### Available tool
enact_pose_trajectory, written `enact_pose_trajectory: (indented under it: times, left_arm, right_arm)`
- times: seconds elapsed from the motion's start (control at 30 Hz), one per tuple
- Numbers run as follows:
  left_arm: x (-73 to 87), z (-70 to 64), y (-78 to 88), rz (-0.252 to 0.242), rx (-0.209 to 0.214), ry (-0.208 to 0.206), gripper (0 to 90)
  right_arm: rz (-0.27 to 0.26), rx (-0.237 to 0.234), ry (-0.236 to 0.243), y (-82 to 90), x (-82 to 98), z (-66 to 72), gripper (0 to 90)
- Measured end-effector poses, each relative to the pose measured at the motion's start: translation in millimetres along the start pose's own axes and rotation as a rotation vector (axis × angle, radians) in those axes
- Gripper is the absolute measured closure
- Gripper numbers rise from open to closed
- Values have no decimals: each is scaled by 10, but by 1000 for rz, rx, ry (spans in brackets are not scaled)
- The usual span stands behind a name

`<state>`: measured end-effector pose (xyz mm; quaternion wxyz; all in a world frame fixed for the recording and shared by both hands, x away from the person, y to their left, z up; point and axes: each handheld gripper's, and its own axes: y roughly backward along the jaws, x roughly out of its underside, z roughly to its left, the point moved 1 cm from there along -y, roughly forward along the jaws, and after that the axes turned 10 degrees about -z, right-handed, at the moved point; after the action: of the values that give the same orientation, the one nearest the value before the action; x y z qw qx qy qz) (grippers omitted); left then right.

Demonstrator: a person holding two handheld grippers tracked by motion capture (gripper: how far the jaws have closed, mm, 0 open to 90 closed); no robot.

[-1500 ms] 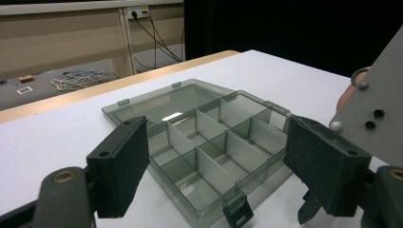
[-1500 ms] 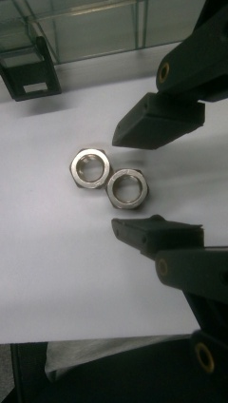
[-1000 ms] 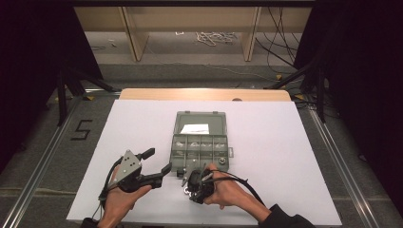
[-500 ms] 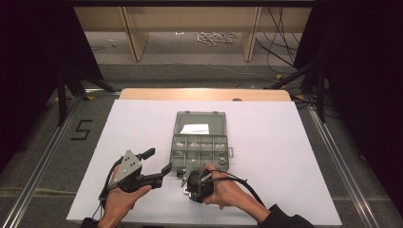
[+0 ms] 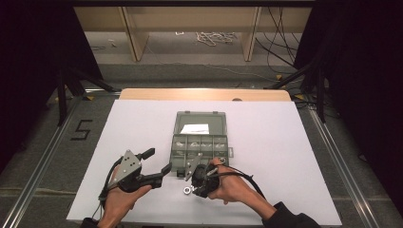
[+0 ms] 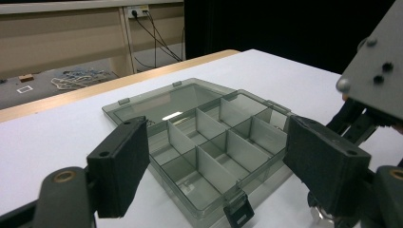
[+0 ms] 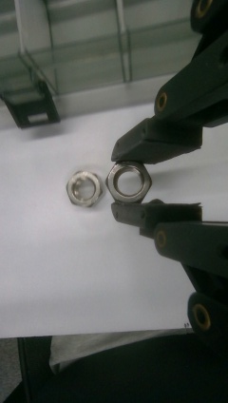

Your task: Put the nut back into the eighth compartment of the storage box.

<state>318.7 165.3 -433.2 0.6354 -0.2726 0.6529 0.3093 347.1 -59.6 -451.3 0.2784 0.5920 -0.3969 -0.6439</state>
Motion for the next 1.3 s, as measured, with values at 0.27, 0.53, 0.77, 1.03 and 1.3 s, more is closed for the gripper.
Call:
enact_pose_trajectory:
  times: [0.27,0.53,0.77,1.03,1.3]
  left_arm:
    - [-1,1,4,3,0,-3,224]
    - [-4,-1,4,-2,-2,2,224]
    - [-3,2,5,2,-1,-3,224]
    - [-4,1,3,0,-2,-1,224]
    - [-1,1,0,4,-1,-6,224]
  right_arm:
    - [-42,30,-14,202,-16,-95,704]
    - [-74,30,-25,326,-36,-121,704]
    - [-114,50,-25,486,-54,-179,704]
    - [-140,105,-59,621,25,-340,704]
    - [-118,177,-109,666,187,-562,704]
